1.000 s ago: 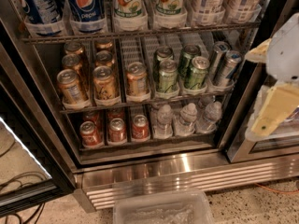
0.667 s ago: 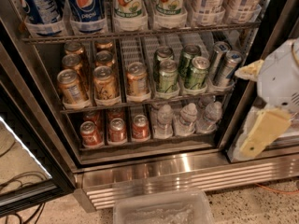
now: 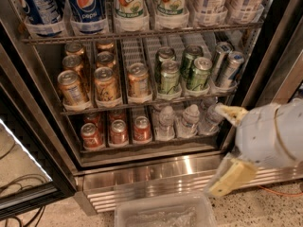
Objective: Pick orange can from middle shelf of fridge
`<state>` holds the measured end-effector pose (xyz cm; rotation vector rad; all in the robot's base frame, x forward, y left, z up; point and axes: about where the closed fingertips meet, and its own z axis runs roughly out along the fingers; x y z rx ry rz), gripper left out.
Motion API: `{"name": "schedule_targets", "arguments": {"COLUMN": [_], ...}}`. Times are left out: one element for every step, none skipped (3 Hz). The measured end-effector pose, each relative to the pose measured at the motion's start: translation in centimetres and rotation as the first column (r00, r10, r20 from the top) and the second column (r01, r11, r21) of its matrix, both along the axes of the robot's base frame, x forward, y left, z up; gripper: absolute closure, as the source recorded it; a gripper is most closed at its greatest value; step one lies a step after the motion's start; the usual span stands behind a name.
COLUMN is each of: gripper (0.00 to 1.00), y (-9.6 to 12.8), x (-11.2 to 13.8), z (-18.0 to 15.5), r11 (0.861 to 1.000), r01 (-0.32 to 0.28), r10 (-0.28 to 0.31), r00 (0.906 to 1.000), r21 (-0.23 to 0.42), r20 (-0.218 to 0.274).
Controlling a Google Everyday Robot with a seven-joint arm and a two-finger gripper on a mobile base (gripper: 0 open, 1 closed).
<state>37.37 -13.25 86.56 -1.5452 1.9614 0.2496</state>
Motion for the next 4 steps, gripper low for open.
{"name": "schedule_targets", "arguments": {"gripper": [0.00, 0.00, 0.00, 0.00], "y": [2.3, 4.5, 6.0, 7.2], "x": [-0.3, 0.4, 1.7, 3.0], "z": [-3.2, -4.9, -5.6, -5.2], "r11": [0.992, 0.969, 0.933, 0.878], "r01": [0.042, 0.111, 0.176, 0.261], "r10": [-0.046, -0.131, -0.220, -0.325], "r00": [0.9981, 0.9881, 0.9690, 0.9402], "r21": [0.117, 0.220, 0.313, 0.401], "r20": [0.039, 0.081, 0.112, 0.101]}}
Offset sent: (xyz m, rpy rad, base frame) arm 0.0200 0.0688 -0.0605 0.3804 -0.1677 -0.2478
